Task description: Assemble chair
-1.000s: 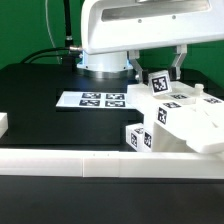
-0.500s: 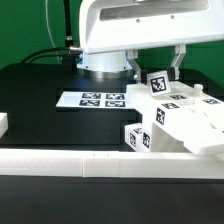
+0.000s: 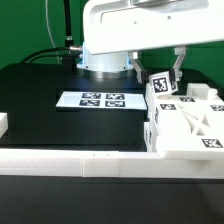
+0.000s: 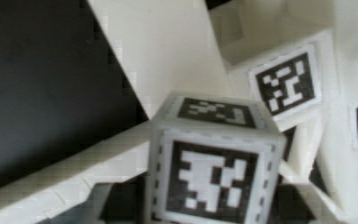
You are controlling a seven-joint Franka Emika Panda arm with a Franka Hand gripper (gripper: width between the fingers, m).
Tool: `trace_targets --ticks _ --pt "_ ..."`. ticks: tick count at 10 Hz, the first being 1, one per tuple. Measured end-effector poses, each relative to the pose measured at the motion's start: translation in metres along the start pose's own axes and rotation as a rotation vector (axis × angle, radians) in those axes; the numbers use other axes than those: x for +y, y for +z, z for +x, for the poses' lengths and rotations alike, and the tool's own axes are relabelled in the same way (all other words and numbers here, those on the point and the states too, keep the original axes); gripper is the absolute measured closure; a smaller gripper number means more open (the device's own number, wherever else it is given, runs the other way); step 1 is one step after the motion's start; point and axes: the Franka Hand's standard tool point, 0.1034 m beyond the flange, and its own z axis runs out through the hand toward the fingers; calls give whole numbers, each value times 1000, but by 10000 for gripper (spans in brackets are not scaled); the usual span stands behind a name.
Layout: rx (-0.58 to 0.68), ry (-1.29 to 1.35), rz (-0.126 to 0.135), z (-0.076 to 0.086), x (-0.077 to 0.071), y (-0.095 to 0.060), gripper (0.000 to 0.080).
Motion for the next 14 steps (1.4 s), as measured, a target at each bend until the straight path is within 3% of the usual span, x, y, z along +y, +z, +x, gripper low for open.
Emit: trace_targets --ticks 2,3,4,5,6,11,14 --pt "2 105 0 0 1 0 505" --pt "2 89 -1 0 1 0 424" --pt "2 63 0 0 0 0 424" --pt "2 38 1 -1 -4 -1 277" --pt "2 -17 5 -2 -9 -3 178" --pt "9 -417 7 -2 -11 -3 150" --pt "16 -757 -2 -5 -3 -2 150"
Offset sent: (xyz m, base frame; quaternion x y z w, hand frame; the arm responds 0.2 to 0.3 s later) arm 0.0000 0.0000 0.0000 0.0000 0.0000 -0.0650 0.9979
